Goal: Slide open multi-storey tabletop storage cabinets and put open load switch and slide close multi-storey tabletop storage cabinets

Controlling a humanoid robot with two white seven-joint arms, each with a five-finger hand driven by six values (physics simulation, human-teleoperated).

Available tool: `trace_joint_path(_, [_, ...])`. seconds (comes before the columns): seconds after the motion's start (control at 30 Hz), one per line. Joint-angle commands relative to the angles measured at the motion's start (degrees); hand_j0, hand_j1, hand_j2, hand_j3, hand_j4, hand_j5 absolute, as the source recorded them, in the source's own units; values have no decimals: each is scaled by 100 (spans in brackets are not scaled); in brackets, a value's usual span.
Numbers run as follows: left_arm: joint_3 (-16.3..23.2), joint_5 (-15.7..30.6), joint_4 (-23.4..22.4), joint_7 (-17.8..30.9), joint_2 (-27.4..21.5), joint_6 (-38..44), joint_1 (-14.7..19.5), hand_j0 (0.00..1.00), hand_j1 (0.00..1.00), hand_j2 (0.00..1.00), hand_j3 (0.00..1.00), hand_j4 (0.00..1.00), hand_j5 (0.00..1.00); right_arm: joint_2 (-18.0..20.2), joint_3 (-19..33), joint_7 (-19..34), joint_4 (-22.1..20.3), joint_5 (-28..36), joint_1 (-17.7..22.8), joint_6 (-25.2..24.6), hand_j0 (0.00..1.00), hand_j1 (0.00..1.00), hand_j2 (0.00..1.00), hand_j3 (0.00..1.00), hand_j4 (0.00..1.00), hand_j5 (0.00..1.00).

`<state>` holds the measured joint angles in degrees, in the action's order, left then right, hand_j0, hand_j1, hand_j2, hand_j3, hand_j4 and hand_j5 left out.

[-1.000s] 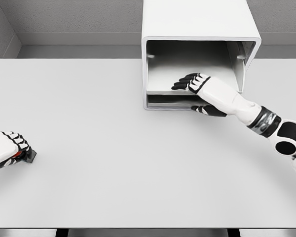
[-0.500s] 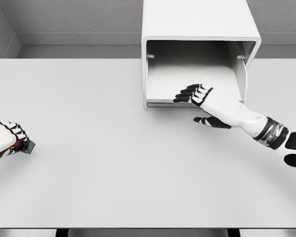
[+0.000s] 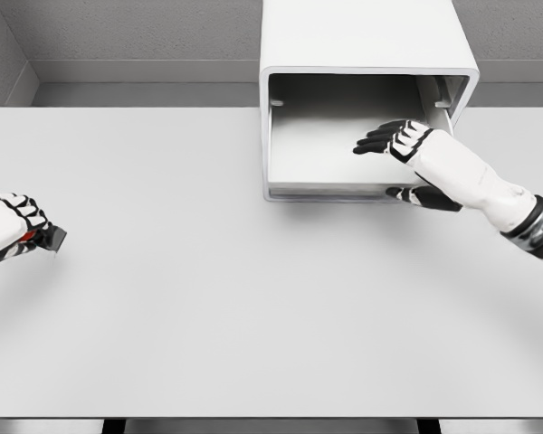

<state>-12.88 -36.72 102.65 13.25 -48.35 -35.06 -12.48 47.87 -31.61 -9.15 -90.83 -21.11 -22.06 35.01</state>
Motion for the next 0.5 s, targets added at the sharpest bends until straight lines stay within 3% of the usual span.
trace_joint_path(0.0, [23, -2, 1, 11, 37, 6, 9, 33, 33, 33, 33, 33, 33, 30, 251, -7, -4, 186, 0, -1, 67, 67, 67, 67, 67, 67])
trace_joint_path(0.1, [40, -11, 1, 11, 37, 6, 35, 33, 33, 33, 33, 33, 33, 223, 269, -16, -224, 221, 18, -1, 67, 67, 67, 67, 67, 67])
trace_joint_path(0.33, [67, -11, 10, 20, 81, 6, 114, 33, 33, 33, 33, 33, 33, 258, 357, -7, -259, 274, 141, -1, 64, 64, 64, 64, 64, 64])
trace_joint_path(0.47, [93, -11, 19, 20, 89, 6, 158, 33, 33, 33, 33, 33, 33, 249, 339, -7, -312, 248, 237, -1, 70, 70, 70, 70, 70, 70])
